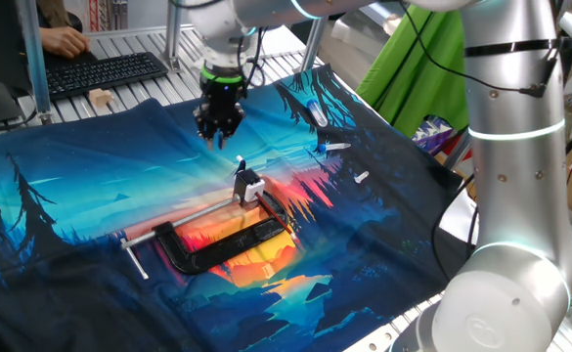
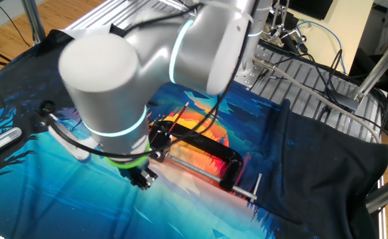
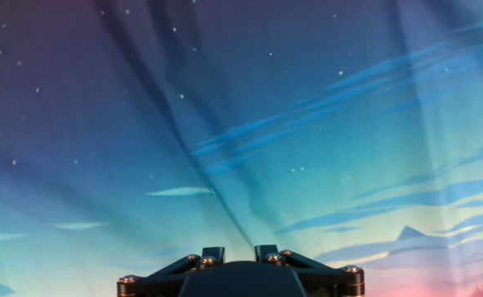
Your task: Sharpen the pencil with a pencil sharpener
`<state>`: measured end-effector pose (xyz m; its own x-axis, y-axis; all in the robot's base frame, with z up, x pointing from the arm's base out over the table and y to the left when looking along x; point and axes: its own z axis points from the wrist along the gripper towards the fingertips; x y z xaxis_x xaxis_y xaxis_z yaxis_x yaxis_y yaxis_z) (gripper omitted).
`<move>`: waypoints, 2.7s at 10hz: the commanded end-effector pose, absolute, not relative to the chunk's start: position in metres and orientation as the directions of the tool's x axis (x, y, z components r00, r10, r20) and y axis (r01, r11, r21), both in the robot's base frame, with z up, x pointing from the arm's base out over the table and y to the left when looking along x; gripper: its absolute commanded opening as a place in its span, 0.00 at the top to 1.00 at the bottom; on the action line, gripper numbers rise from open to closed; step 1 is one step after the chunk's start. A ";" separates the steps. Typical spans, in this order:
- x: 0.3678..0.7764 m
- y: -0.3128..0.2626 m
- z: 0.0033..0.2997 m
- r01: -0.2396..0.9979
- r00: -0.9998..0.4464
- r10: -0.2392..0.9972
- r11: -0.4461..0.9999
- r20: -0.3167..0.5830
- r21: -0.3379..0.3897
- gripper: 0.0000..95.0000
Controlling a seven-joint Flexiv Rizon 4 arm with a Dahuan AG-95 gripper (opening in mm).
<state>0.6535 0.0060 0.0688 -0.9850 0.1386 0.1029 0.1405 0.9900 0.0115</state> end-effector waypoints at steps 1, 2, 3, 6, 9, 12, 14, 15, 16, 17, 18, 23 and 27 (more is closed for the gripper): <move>0.647 0.001 0.075 0.122 -0.988 0.122 0.993 0.094 -0.005 0.80; 0.645 -0.001 0.077 0.114 -0.989 0.115 0.993 0.096 -0.010 0.80; 0.642 -0.003 0.080 0.111 -0.988 0.111 0.994 0.106 -0.007 0.80; 0.638 -0.006 0.084 0.091 -0.982 0.092 0.996 0.164 -0.013 0.80; 0.635 -0.004 0.083 0.081 -0.960 0.083 0.997 0.266 -0.017 0.80; 0.629 -0.002 0.082 0.073 -0.946 0.076 0.997 0.316 -0.022 0.80; 0.628 -0.002 0.083 0.065 -0.943 0.071 0.997 0.325 -0.029 0.80; 0.627 -0.003 0.083 0.064 -0.943 0.070 0.998 0.325 -0.030 0.80; 0.625 -0.004 0.084 0.061 -0.944 0.067 0.998 0.323 -0.029 0.80; 0.623 -0.005 0.085 0.055 -0.944 0.061 0.998 0.323 -0.029 0.80; 0.623 -0.006 0.086 0.053 -0.944 0.060 0.998 0.323 -0.029 0.80; 0.611 -0.007 0.084 0.050 -0.947 0.056 0.998 0.317 -0.027 0.80; 0.604 -0.007 0.083 0.051 -0.948 0.057 0.998 0.315 -0.027 0.80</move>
<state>0.6020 -0.0069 0.0826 -0.9470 0.0576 0.3161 0.0520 0.9983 -0.0264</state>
